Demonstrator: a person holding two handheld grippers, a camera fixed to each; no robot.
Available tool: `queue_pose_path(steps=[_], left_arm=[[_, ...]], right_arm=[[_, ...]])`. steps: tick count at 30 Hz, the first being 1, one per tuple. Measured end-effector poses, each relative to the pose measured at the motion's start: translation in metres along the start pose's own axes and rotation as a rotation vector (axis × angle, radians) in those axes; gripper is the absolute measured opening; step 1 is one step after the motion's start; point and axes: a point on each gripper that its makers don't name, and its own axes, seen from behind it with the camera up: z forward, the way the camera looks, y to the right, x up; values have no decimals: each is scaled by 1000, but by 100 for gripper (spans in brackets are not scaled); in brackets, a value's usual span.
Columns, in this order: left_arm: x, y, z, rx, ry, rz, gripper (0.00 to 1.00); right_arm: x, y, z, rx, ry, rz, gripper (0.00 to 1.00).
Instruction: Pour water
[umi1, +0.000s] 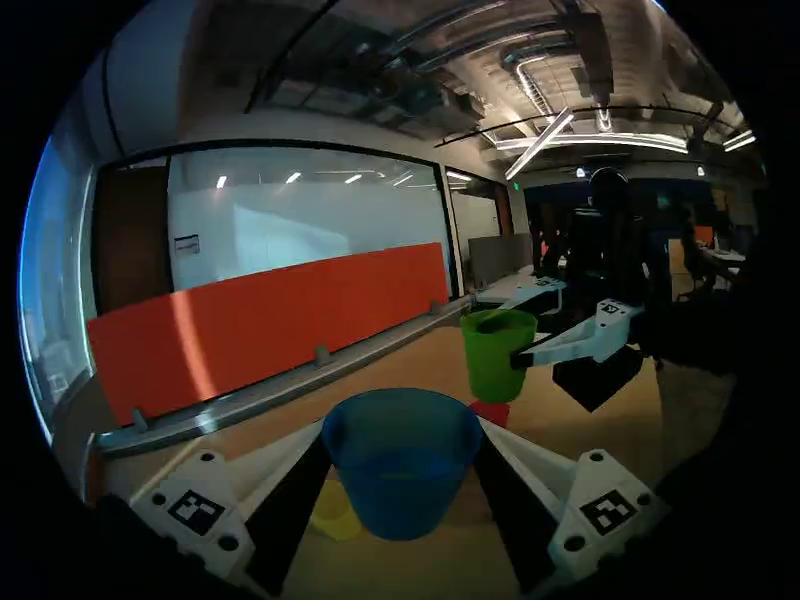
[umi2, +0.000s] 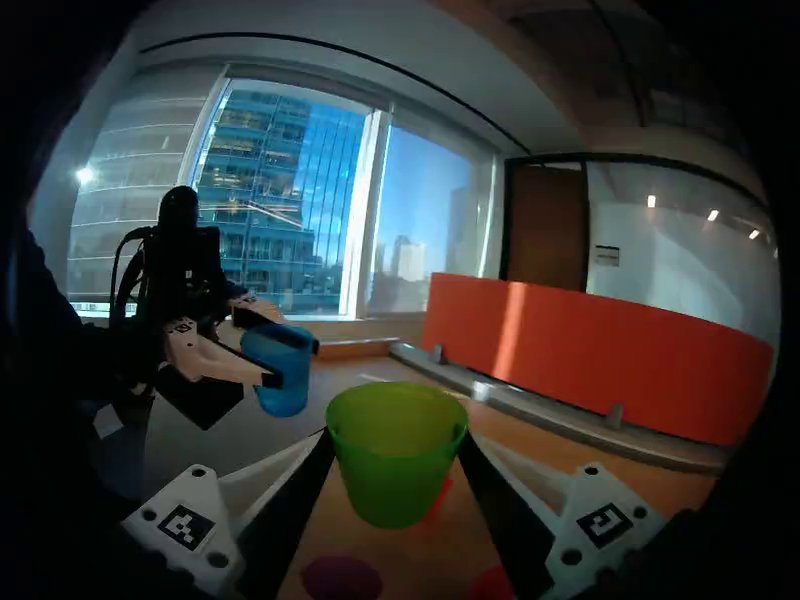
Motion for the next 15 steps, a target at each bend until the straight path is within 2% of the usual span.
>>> queue_pose_path(steps=[5,15], left_arm=[[7,-7,3,28,-3,72,88],[29,-11,5,53,12,228,88]], right_arm=[[-6,-8,1,18,-11,-9,90],[-11,-28,6,70,-16,-22,90]])
